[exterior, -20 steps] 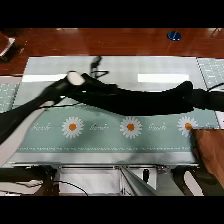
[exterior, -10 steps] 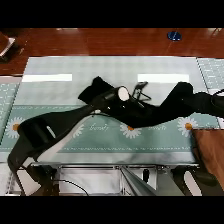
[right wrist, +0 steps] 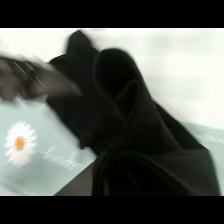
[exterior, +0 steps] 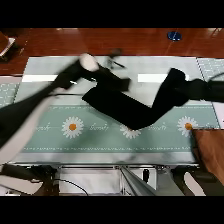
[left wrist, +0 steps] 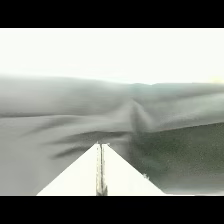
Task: Fold the shirts.
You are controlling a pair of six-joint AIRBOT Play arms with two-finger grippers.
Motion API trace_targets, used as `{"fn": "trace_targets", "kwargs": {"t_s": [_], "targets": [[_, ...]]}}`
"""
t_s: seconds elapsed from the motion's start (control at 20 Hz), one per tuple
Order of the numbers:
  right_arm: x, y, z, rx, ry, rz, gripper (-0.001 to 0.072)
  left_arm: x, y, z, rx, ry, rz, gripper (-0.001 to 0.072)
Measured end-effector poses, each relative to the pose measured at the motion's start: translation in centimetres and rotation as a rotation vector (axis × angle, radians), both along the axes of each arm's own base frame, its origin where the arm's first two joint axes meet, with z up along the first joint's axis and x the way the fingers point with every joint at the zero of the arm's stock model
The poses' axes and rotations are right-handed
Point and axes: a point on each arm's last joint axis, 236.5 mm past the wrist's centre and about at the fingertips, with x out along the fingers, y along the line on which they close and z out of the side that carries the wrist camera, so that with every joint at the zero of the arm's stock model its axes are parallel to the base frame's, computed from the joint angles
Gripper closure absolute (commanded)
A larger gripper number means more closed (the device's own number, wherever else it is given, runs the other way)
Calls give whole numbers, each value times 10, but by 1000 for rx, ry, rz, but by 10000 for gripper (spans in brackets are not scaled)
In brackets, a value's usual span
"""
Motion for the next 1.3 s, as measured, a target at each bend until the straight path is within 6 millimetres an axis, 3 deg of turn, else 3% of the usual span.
{"fn": "trace_targets", "kwargs": {"t_s": [0.1, 0.25, 0.35, 0.45, 0.65, 0.9, 1.05, 1.3], "targets": [[20, 33, -4, 4, 15, 93, 684, 11, 61, 36, 2, -76, 112, 694], [52, 97, -23, 12, 61, 231, 684, -7, 133, 73, 2, -175, 241, 694], [69, 141, -44, 12, 105, 306, 684, -29, 164, 84, -1, -224, 304, 694], [82, 180, -70, 7, 151, 364, 684, -51, 185, 81, 6, -245, 350, 694], [99, 238, -117, 3, 232, 423, 684, -83, 203, 52, 23, -216, 389, 694], [103, 267, -156, 7, 310, 430, 669, -98, 211, 11, 46, -157, 420, 694], [108, 275, -160, 29, 317, 412, 669, -101, 214, -5, 54, -133, 436, 694], [124, 277, -142, 61, 280, 383, 673, -102, 215, -16, 60, -115, 445, 694]]}}
